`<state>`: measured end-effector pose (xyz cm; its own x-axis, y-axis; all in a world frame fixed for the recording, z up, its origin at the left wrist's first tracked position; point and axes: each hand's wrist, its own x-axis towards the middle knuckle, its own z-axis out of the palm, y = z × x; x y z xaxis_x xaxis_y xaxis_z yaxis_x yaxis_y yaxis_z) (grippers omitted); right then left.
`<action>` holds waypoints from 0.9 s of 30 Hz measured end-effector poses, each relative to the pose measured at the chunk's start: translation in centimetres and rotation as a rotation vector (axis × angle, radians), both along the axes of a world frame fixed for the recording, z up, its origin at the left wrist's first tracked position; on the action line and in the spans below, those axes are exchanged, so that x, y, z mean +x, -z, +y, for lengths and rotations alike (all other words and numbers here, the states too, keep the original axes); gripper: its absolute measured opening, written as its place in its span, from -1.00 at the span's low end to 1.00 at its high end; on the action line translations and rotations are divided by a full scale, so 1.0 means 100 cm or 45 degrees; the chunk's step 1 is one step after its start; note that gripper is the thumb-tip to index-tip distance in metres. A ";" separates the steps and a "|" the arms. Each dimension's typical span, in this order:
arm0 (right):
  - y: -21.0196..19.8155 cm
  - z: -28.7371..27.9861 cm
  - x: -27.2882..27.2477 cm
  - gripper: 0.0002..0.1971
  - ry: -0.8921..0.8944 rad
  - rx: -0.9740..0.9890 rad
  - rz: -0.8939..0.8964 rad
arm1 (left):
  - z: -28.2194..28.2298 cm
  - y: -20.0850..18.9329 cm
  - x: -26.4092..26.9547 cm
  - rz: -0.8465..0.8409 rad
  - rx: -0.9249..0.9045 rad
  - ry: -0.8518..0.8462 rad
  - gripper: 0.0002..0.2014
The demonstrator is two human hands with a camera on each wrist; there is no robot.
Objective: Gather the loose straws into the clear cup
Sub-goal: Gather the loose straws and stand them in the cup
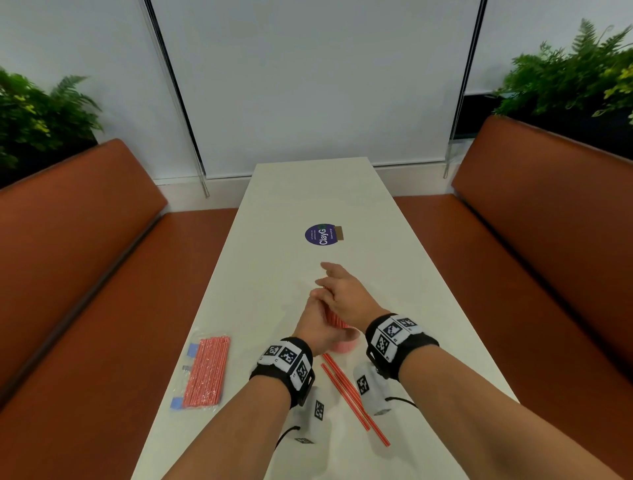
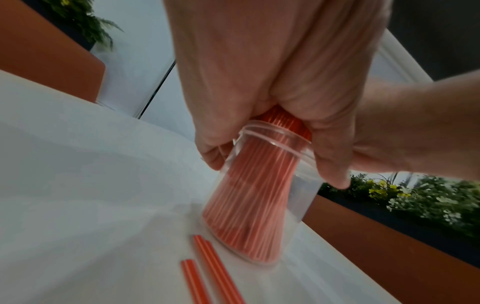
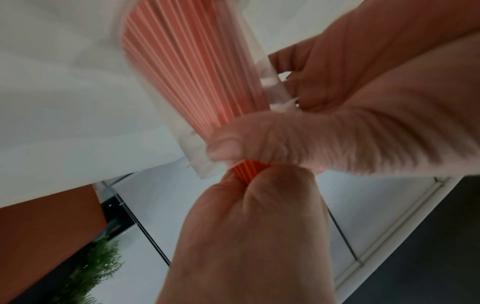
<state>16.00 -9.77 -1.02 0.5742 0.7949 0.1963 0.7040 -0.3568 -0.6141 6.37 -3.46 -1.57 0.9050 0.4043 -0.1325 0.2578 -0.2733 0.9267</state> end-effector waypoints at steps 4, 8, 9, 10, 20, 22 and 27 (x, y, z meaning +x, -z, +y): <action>0.003 -0.009 -0.006 -0.38 0.201 0.240 -0.141 | 0.002 0.003 0.000 -0.004 0.033 -0.006 -0.17; 0.022 -0.033 -0.020 -0.23 0.300 0.233 -0.058 | 0.005 0.011 0.004 0.036 0.090 -0.017 -0.38; 0.028 -0.037 -0.021 -0.21 0.225 0.187 -0.081 | 0.003 0.005 0.002 0.010 0.100 -0.005 -0.49; 0.032 -0.039 -0.021 -0.20 0.151 0.151 -0.101 | 0.000 0.001 0.000 -0.001 0.112 0.008 -0.57; 0.013 -0.014 -0.008 -0.45 -0.034 -0.094 -0.203 | 0.006 -0.004 0.001 0.100 0.112 0.094 -0.44; 0.009 -0.013 -0.007 -0.44 -0.062 -0.105 -0.181 | 0.006 -0.004 0.001 0.135 0.112 0.041 -0.37; 0.013 -0.032 -0.010 -0.23 0.134 0.120 0.043 | 0.005 -0.004 0.000 0.147 0.107 -0.004 -0.23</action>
<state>15.05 -12.99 -2.29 0.6611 0.7086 0.2467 0.6441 -0.3673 -0.6710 6.35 -2.96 -1.16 0.8844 0.4209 -0.2015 0.3625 -0.3478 0.8646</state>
